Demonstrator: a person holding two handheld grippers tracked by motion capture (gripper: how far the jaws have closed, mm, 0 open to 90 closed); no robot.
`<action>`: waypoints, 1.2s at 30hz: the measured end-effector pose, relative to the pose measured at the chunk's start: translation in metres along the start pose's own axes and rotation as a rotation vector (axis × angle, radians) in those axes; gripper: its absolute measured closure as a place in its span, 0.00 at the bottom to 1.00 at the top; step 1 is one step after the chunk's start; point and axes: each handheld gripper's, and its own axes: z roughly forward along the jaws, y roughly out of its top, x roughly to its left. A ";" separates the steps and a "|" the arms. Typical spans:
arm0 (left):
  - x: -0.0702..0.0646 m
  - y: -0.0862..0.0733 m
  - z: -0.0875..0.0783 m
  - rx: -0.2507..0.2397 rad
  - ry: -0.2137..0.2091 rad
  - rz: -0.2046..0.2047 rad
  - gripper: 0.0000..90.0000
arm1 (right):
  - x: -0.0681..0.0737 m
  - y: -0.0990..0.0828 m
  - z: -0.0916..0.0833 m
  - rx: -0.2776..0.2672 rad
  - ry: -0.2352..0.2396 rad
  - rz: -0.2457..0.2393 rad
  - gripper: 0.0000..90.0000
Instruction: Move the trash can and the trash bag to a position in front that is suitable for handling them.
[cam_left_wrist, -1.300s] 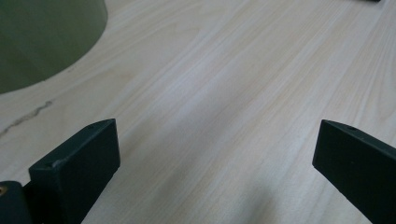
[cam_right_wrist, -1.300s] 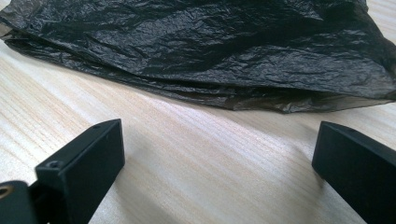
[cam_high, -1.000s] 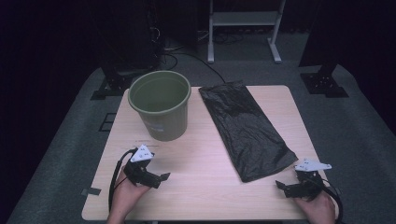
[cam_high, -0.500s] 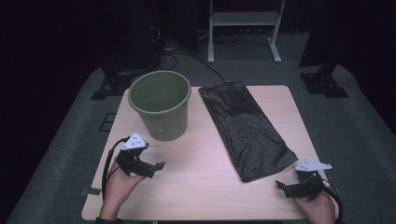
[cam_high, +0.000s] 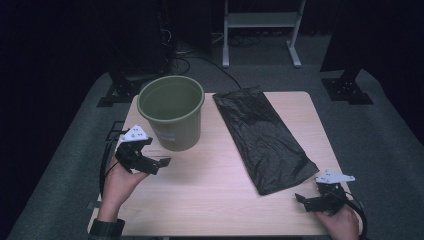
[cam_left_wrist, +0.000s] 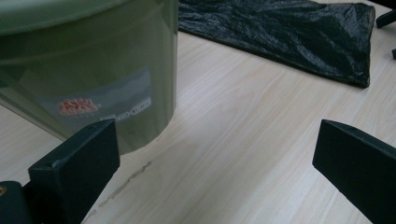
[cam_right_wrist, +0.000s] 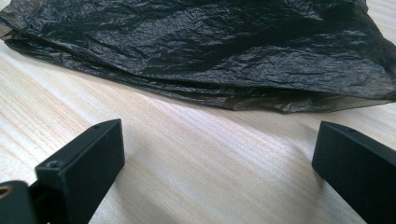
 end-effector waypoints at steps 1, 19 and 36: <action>0.001 0.003 -0.001 -0.001 -0.002 0.000 0.00 | 0.000 0.000 0.000 0.000 0.000 0.000 0.01; 0.028 0.054 -0.024 -0.039 0.021 -0.016 0.00 | 0.000 0.000 0.000 0.000 0.000 0.001 0.01; 0.084 0.077 -0.018 -0.065 0.075 -0.055 0.00 | 0.000 0.000 0.000 -0.001 0.000 0.000 0.01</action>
